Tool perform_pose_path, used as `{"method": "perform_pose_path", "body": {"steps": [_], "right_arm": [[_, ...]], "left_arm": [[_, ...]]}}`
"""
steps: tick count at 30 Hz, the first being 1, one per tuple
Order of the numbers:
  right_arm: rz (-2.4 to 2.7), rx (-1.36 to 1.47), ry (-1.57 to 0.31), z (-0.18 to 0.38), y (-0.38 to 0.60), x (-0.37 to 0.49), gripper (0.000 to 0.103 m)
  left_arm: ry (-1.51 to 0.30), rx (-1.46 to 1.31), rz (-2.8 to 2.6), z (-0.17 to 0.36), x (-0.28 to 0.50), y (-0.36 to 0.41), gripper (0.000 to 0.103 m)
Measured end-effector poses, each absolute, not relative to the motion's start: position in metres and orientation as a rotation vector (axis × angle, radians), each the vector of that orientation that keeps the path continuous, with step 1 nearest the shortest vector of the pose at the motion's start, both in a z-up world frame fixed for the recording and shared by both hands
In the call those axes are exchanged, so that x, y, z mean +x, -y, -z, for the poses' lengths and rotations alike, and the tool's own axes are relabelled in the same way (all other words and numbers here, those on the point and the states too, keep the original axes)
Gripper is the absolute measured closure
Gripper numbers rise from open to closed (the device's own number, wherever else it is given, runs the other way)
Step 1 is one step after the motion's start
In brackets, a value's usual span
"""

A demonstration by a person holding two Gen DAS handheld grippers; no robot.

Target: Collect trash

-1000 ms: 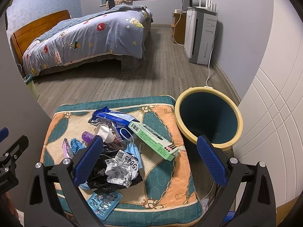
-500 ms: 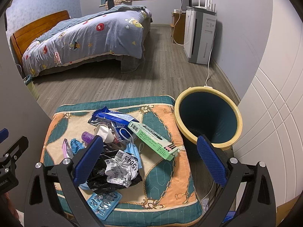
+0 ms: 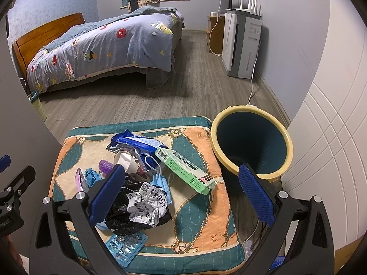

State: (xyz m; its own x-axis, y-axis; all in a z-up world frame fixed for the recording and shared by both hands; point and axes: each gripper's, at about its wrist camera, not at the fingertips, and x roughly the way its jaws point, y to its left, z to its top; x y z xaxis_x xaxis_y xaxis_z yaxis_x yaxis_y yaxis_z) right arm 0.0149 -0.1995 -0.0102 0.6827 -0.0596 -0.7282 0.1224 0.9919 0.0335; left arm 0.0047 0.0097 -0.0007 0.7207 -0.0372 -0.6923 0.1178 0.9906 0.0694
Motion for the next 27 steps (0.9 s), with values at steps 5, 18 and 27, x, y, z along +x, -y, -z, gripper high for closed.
{"method": "perform_pose_path", "body": {"steps": [5, 18, 27], "right_arm": [[0.121, 0.069, -0.820, 0.003, 0.197, 0.011, 0.006], [0.101, 0.057, -0.818, -0.035, 0.195, 0.018, 0.006], [0.027, -0.006, -0.870, 0.004, 0.207, 0.057, 0.006]], "left_arm": [[-0.740, 0.087, 0.091, -0.005, 0.005, -0.012, 0.005], [-0.709, 0.059, 0.102, -0.013, 0.004, -0.018, 0.005], [-0.733, 0.067, 0.064, 0.000, 0.027, -0.041, 0.005]]}}
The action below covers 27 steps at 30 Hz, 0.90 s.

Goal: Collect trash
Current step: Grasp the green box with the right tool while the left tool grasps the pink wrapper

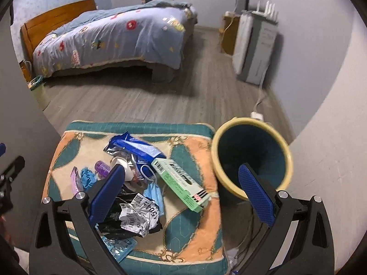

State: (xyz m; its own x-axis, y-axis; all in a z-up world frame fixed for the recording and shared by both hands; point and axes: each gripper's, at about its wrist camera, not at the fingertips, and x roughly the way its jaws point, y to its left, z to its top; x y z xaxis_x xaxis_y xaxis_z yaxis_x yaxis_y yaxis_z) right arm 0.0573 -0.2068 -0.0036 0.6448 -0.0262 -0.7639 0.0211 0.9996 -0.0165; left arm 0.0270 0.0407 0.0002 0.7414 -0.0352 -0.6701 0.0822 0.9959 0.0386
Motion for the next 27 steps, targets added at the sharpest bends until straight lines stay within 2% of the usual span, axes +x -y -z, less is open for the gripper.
{"method": "perform_pose_path", "body": {"steps": [6, 13, 19, 21, 22, 24, 26, 27], "right_arm": [[0.015, -0.053, -0.914, 0.029, 0.210, 0.081, 0.006], [-0.084, -0.182, -1.028, 0.073, 0.192, 0.100, 0.006], [-0.151, -0.179, -1.084, 0.095, 0.186, 0.109, 0.007], [-0.161, -0.207, -1.109, 0.104, 0.185, 0.111, 0.009], [-0.164, -0.222, -1.127, 0.110, 0.186, 0.112, 0.014], [-0.163, -0.243, -1.156, 0.119, 0.187, 0.115, 0.017], [-0.165, -0.246, -1.174, 0.124, 0.190, 0.117, 0.022], [-0.165, -0.251, -1.182, 0.127, 0.190, 0.119, 0.022]], "left_arm": [[-0.855, -0.042, 0.047, 0.035, 0.051, -0.062, 0.005], [-0.993, 0.065, 0.014, 0.099, 0.064, -0.051, 0.007], [-1.056, 0.051, 0.026, 0.136, 0.066, -0.045, 0.008], [-1.068, 0.058, 0.040, 0.143, 0.066, -0.042, 0.009], [-1.076, 0.060, 0.044, 0.147, 0.066, -0.042, 0.009], [-1.086, 0.052, 0.046, 0.152, 0.068, -0.041, 0.011], [-1.106, 0.021, 0.055, 0.158, 0.072, -0.043, 0.021], [-1.116, 0.008, 0.062, 0.161, 0.073, -0.044, 0.022]]}}
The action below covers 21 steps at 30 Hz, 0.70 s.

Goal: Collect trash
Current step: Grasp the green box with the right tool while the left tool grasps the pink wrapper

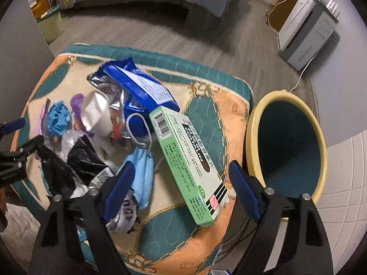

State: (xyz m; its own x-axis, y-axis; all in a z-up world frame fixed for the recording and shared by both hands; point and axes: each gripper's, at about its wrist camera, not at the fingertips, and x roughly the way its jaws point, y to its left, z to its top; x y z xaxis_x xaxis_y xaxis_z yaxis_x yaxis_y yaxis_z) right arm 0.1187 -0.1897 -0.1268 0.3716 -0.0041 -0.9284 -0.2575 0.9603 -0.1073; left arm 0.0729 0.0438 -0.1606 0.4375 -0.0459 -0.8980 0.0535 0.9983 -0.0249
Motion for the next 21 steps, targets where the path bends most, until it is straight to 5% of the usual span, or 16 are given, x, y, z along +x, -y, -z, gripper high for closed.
{"method": "perform_pose_path", "body": {"steps": [4, 8, 14, 21], "right_arm": [[-0.147, -0.345, -1.207, 0.141, 0.185, 0.122, 0.036], [-0.144, -0.351, -1.240, 0.150, 0.188, 0.125, 0.069], [-0.129, -0.256, -1.237, 0.136, 0.207, 0.128, 0.081], [-0.160, -0.104, -1.189, 0.107, 0.226, 0.127, 0.085]], "left_arm": [[-1.164, 0.011, 0.071, 0.176, 0.079, -0.040, 0.029], [-1.194, 0.025, 0.078, 0.184, 0.081, -0.038, 0.053], [-1.180, 0.041, 0.074, 0.179, 0.078, -0.045, 0.078], [-1.036, 0.035, 0.057, 0.139, 0.076, -0.052, 0.084]]}}
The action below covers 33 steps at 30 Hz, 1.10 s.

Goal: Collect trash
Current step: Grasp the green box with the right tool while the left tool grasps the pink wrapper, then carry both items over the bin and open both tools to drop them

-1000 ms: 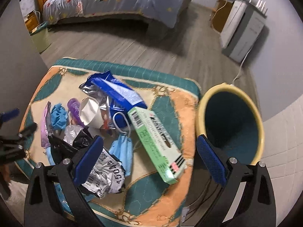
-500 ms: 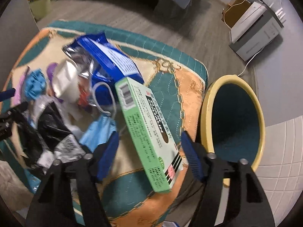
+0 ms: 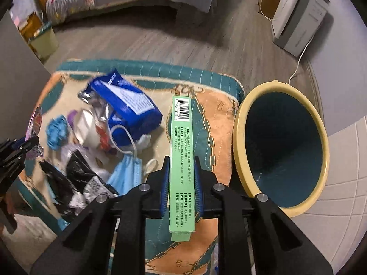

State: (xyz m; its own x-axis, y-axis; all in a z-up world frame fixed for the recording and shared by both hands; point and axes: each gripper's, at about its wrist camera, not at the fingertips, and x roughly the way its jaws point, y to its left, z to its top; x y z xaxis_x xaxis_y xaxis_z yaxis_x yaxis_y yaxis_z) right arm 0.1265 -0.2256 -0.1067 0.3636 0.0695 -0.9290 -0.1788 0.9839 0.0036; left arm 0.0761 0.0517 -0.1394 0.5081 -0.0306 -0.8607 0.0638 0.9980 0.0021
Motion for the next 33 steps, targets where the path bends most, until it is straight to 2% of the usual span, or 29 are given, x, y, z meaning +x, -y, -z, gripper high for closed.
{"method": "perform_pose_path", "body": {"steps": [9, 18, 25, 33], "right_arm": [[-0.156, 0.031, -1.079, 0.058, 0.255, 0.124, 0.085], [-0.065, 0.097, -0.953, 0.036, 0.313, 0.126, 0.085], [0.054, 0.167, -0.939, 0.055, 0.381, 0.131, 0.085], [0.202, 0.257, -0.968, 0.092, 0.446, 0.129, 0.085]], "left_arm": [[-0.820, 0.059, 0.167, 0.064, 0.077, -0.008, 0.084], [-0.778, 0.086, 0.395, 0.034, 0.092, 0.086, 0.084], [-0.787, 0.198, 0.552, 0.044, 0.109, 0.173, 0.084], [-0.878, 0.274, 0.680, 0.084, 0.134, 0.256, 0.084]]}}
